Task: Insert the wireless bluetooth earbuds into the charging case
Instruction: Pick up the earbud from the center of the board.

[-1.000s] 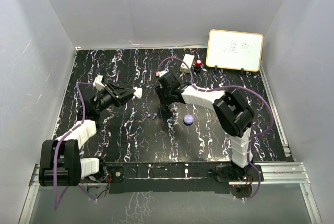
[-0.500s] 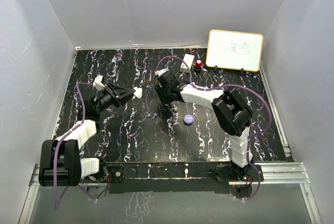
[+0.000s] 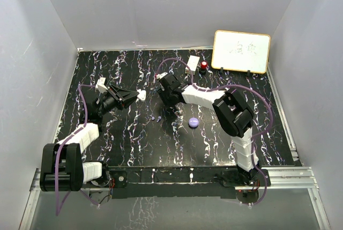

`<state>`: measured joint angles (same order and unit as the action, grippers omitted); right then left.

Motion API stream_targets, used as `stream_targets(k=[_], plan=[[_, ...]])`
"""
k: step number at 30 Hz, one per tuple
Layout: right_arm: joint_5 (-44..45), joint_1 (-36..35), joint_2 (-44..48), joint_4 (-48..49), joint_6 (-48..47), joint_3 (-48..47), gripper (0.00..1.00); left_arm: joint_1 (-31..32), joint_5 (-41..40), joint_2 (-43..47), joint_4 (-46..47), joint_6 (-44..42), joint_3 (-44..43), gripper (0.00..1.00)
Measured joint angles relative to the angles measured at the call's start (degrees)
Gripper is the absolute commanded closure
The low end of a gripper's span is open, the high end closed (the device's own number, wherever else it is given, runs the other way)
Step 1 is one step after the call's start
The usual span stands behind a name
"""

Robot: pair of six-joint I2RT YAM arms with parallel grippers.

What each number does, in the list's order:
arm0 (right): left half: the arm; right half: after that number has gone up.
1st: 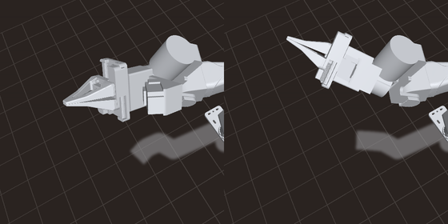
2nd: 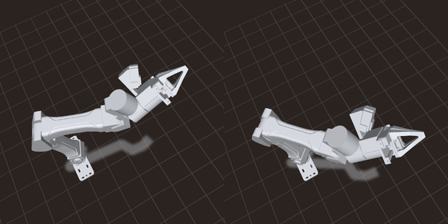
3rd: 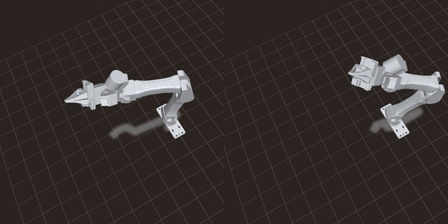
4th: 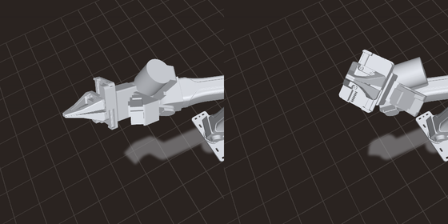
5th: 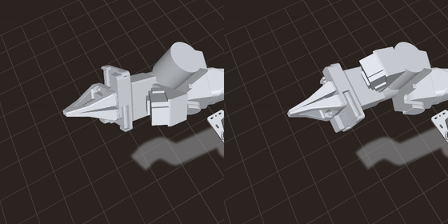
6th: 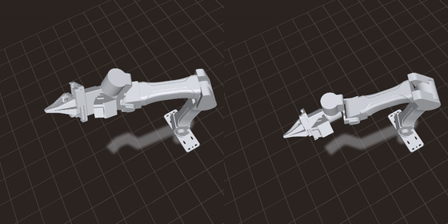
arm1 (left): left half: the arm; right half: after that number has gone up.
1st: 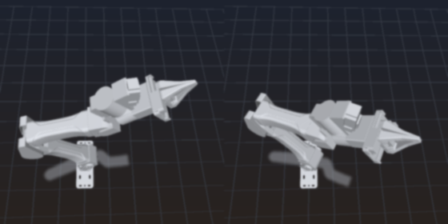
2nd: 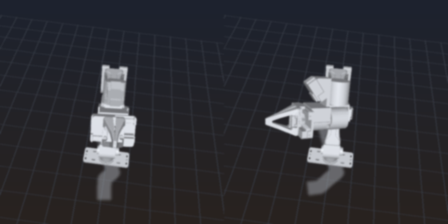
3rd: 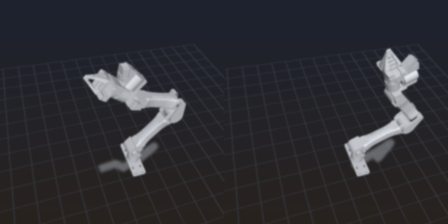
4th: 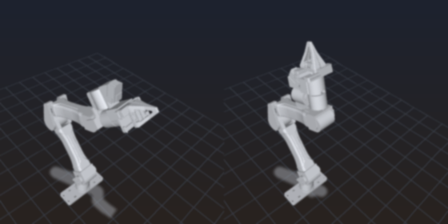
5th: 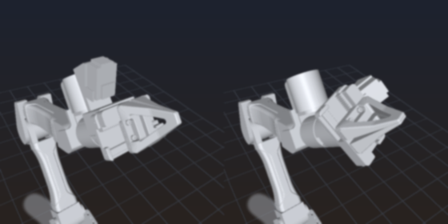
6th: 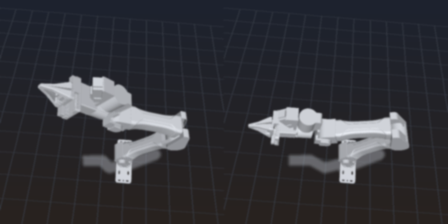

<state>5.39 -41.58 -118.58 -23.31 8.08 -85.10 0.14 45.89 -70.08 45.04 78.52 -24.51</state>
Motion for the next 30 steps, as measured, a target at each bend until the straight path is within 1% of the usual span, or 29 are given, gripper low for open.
stream_targets(k=[21,30], plan=[[-1.5,0.0,-1.5,-5.2,-2.3,-2.6,0.66,0.0,0.0,0.0,0.0,0.0,0.0,1.0],[-2.7,0.0,-2.5,-5.4,-3.6,-3.9,0.68,0.0,0.0,0.0,0.0,-0.1,0.0,1.0]])
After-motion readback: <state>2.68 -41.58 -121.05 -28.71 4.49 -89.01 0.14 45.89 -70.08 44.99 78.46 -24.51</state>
